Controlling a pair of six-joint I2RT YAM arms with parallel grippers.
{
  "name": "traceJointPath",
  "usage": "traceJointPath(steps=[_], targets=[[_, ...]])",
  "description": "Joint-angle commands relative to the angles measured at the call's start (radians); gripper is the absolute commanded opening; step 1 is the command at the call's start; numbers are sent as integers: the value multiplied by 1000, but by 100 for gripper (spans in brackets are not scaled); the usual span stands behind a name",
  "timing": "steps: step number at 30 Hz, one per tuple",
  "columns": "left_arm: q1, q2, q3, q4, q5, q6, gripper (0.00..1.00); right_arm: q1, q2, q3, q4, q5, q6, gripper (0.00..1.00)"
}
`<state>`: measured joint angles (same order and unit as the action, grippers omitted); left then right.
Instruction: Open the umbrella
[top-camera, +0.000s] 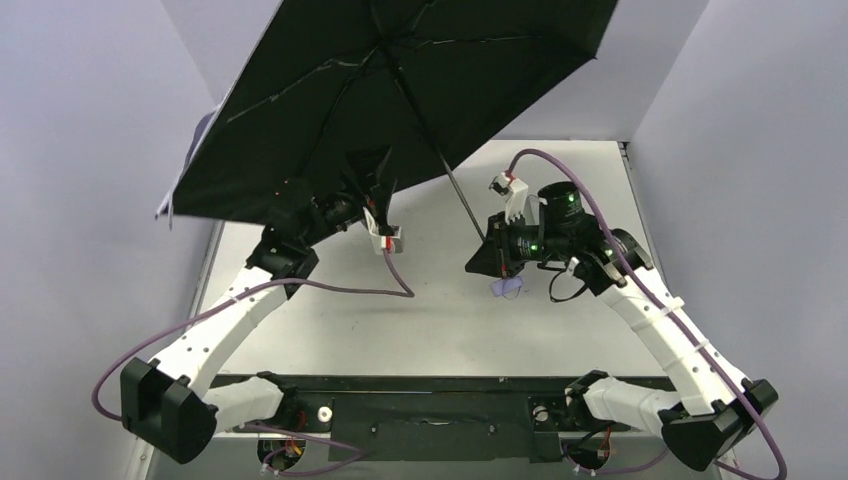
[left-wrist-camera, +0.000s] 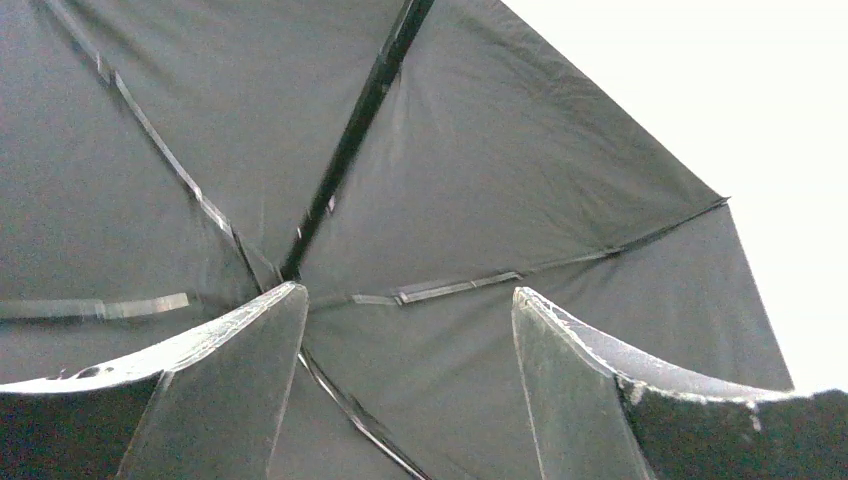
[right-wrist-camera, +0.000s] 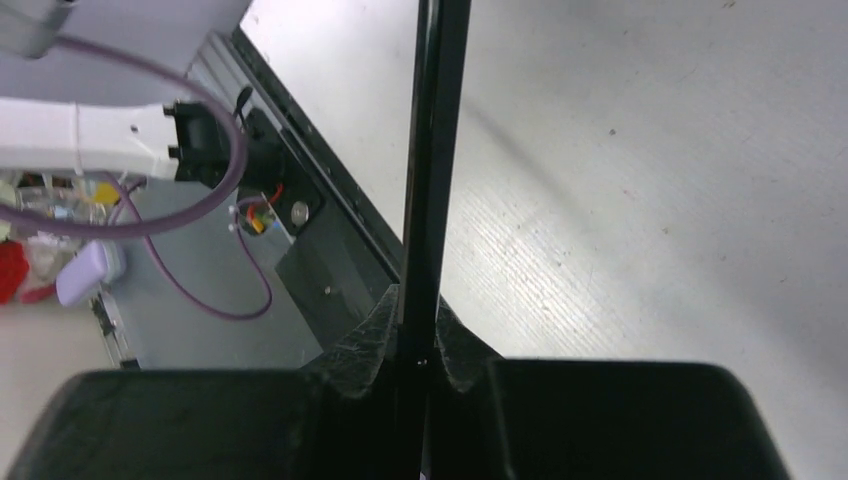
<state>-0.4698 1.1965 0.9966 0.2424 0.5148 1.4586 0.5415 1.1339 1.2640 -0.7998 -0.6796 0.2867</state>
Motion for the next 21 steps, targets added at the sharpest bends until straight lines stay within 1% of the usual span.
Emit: traceJointPath(steps=[1, 2, 6, 9, 12, 19, 21], targets=[[-19, -78, -11, -114, -116, -262, 73, -8, -103, -40, 368, 11, 72, 0], [-28, -86, -10, -121, -139, -311, 72, -9, -116, -57, 389, 18, 86, 0], [-49, -124, 3, -184, -193, -425, 72, -3, -142, -94, 490, 91, 137, 0], [-55, -149, -6, -198, -237, -470, 72, 23, -170, -135, 548, 202, 149, 0], [-58, -163, -6, -207, -279, -528, 72, 53, -194, -153, 551, 286, 139, 0], [-58, -185, -5, -226, -341, -631, 73, 62, -246, -190, 517, 467, 119, 0], [-58, -191, -12, -236, -349, -644, 73, 62, -257, -199, 493, 560, 106, 0]])
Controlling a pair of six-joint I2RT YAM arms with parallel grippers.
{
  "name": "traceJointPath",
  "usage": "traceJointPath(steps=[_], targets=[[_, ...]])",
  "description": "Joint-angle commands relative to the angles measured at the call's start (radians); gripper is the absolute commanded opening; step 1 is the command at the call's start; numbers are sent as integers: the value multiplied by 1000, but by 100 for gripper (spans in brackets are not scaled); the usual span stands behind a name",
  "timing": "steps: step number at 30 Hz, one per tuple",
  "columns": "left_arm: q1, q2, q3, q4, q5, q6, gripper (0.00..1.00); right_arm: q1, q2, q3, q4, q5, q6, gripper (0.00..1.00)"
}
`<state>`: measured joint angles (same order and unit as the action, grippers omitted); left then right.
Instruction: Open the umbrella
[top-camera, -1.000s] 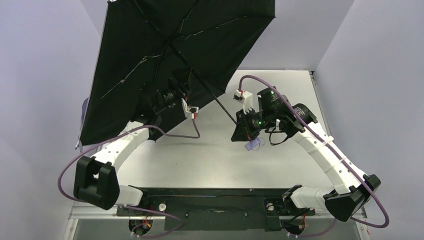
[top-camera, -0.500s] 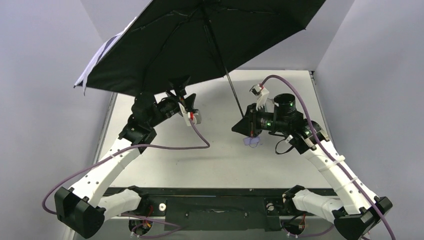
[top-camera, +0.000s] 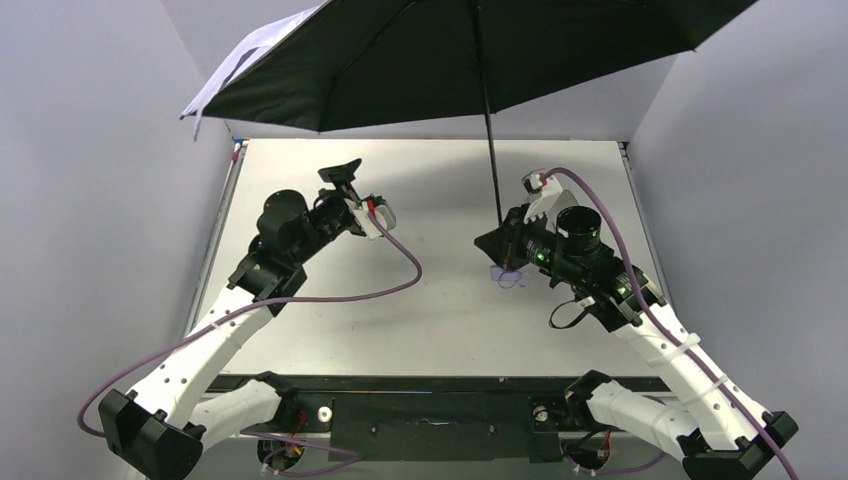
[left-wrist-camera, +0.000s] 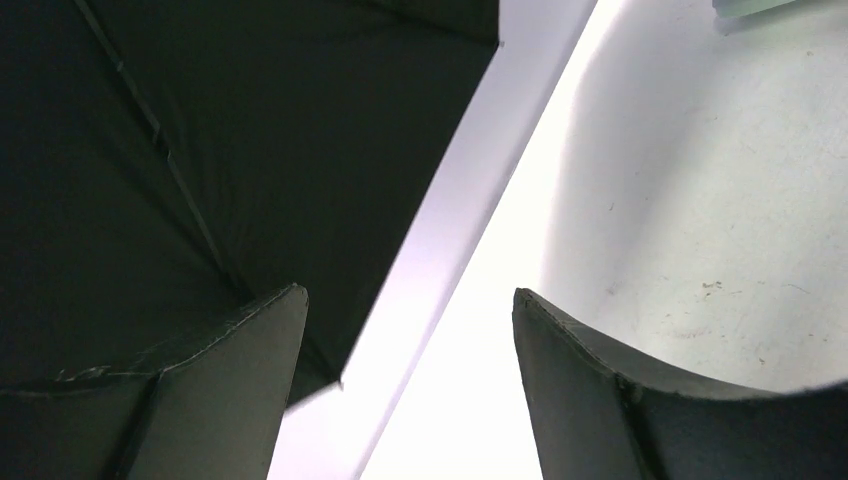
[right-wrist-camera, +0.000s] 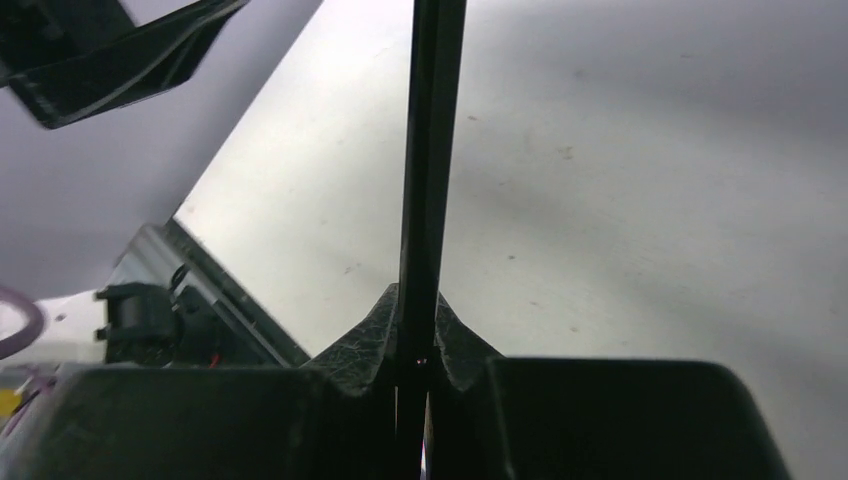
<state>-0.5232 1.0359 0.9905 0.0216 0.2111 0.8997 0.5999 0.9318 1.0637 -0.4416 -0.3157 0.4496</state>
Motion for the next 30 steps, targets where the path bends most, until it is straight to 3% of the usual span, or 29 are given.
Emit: traceJointPath(steps=[1, 11, 16, 23, 30], targets=[[-4, -33, -11, -19, -52, -88, 73, 4, -57, -1, 111, 268, -61, 0], [-5, -46, -20, -58, -132, -86, 74, -7, -151, -78, -82, 602, -105, 0], [-4, -52, -38, -56, -150, -103, 74, -38, -171, -164, -45, 672, -70, 0], [-4, -92, -39, -163, -102, -178, 74, -24, -180, -317, 144, 667, -14, 0], [-3, -175, -83, -265, -153, -154, 74, -20, -154, -460, 354, 513, 123, 0]])
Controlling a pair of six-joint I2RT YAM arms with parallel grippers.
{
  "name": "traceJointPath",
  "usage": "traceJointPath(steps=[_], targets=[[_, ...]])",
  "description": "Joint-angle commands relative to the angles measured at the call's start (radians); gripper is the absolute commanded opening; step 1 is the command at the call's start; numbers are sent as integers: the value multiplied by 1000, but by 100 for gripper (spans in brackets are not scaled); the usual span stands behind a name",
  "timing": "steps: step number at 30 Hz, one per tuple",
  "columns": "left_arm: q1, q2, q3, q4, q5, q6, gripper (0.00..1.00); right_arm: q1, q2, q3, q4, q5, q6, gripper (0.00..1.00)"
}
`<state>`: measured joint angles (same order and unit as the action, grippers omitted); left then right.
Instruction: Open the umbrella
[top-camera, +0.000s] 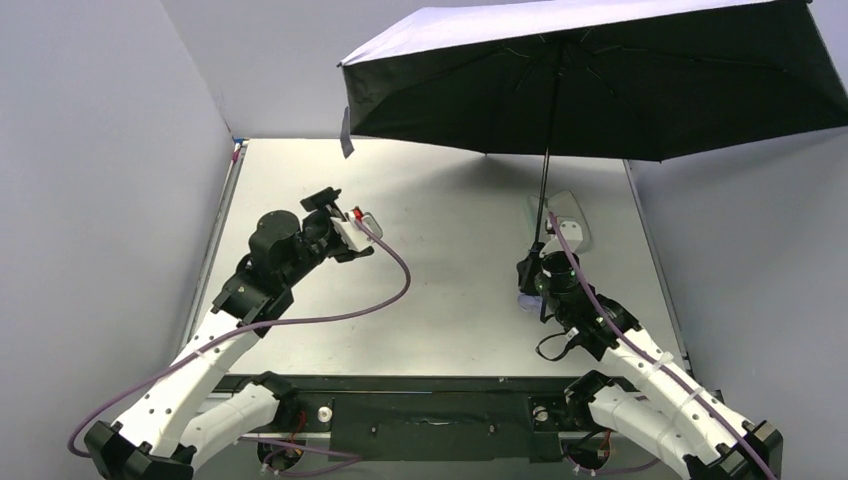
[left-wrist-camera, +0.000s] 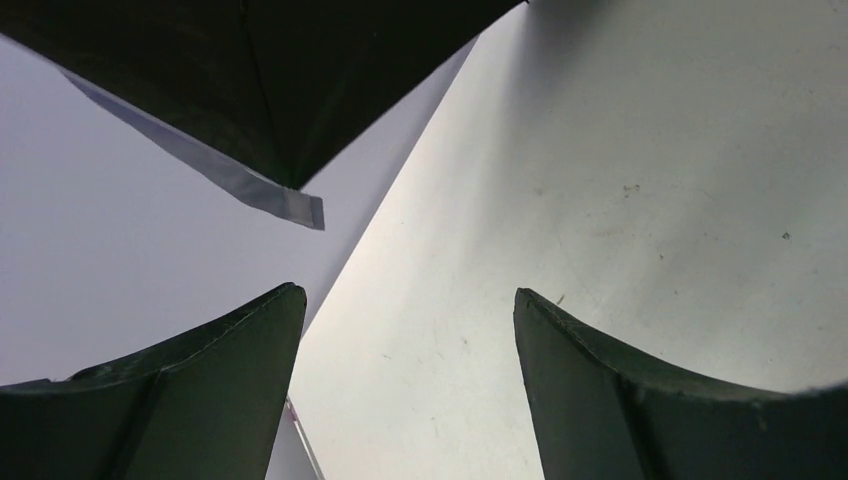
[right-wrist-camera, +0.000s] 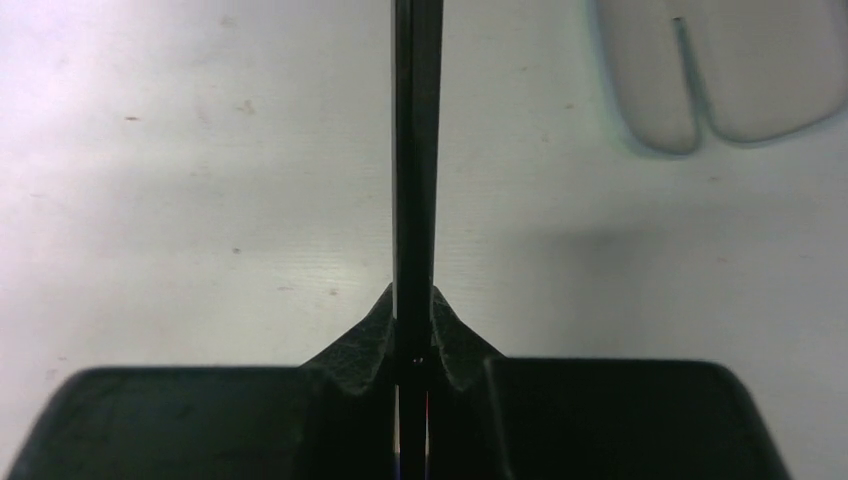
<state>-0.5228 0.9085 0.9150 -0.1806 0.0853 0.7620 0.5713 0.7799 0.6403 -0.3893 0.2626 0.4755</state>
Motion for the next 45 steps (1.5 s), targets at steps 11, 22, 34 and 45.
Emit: traceJointPath(steps=[11, 22, 34, 45], targets=[[-2, -121, -7, -222, -56, 12, 74, 81, 38, -121, 549, -161, 256, 0], [1, -126, -9, -290, -59, 24, 74, 108, 64, -293, 747, -201, 294, 36], [10, -163, -107, -301, -66, 92, 74, 183, -2, -287, 441, -47, 94, 66], [18, -180, -179, -412, -111, 139, 97, 184, -45, -135, 234, -64, -99, 77]])
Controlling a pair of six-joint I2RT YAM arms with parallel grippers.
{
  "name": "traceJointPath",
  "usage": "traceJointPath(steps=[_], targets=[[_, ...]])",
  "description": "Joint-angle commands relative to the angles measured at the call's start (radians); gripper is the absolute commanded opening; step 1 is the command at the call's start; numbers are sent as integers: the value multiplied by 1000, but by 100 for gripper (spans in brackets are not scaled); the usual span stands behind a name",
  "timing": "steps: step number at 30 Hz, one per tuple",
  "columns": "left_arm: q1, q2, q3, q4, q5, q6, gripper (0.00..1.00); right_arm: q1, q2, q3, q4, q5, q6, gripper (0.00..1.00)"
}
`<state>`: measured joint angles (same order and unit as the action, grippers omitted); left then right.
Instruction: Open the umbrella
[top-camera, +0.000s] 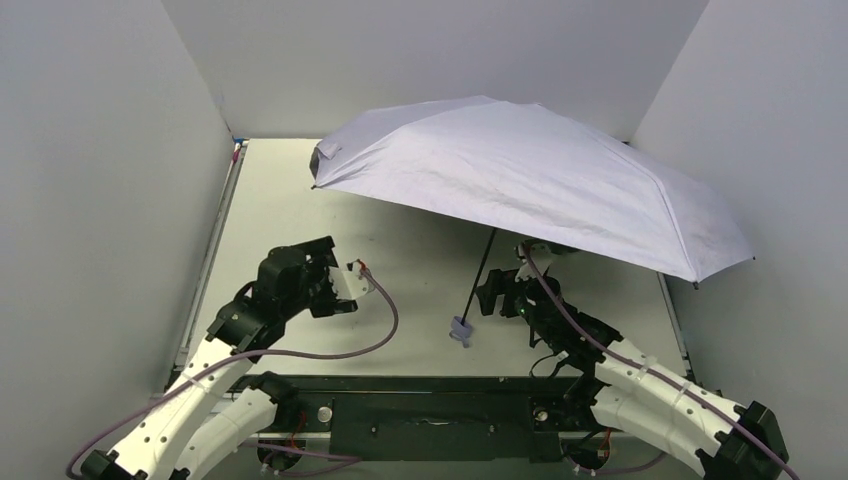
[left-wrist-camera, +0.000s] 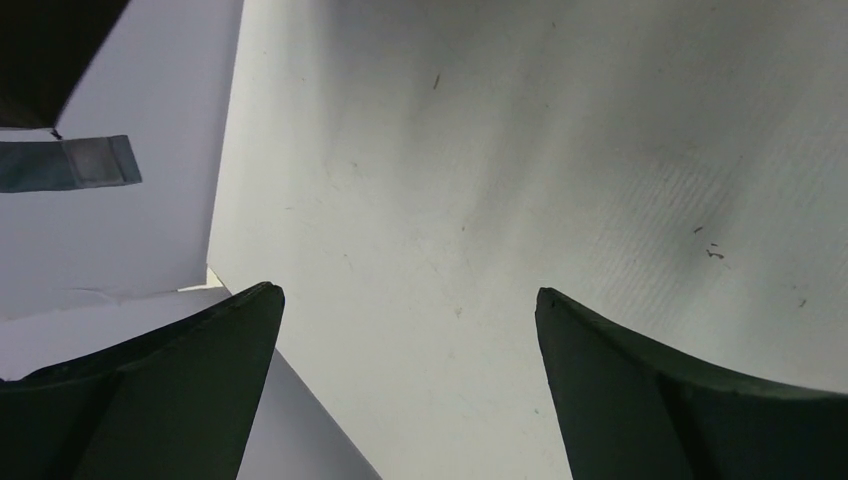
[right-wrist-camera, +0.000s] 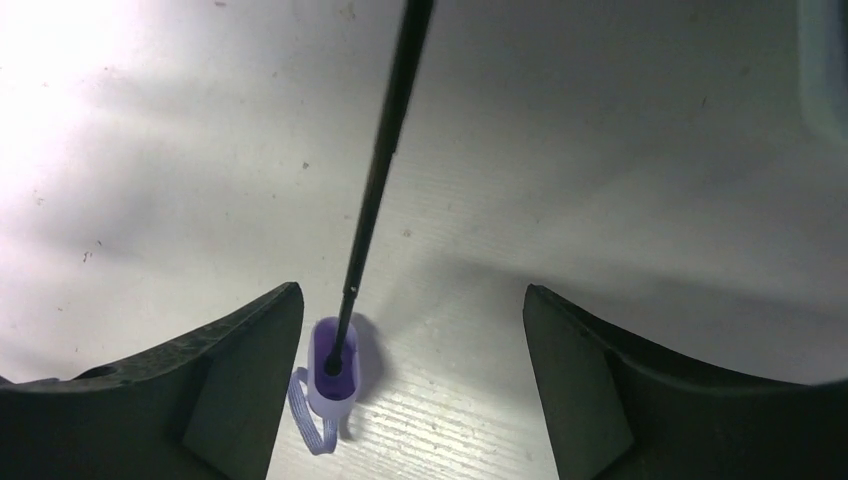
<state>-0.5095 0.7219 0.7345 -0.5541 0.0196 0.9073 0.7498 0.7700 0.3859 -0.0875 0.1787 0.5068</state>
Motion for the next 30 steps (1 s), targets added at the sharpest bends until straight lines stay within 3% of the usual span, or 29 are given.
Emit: traceJointPath(steps=[1, 5, 9, 15, 19, 22, 25, 30], targets=[[5, 32, 4, -34, -69, -56, 97, 5, -41, 132, -82, 26, -161, 77], [63, 154, 77, -63, -138, -225, 97, 2, -69, 206, -186, 91, -229, 81], [202, 218, 141, -67, 20, -334, 97, -23, -116, 240, -258, 143, -340, 83], [393, 320, 191, -62, 129, -441, 97, -143, -195, 224, -327, 155, -519, 84], [583, 390, 227, -78, 202, -506, 97, -227, -253, 201, -368, 148, -601, 85], [656, 433, 225, -52, 156, -568, 97, -294, -269, 203, -384, 138, -662, 86], [663, 450, 183, 11, 29, -589, 97, -340, -277, 198, -383, 139, -708, 87], [664, 449, 119, 88, -58, -591, 97, -398, -294, 178, -394, 133, -715, 87]])
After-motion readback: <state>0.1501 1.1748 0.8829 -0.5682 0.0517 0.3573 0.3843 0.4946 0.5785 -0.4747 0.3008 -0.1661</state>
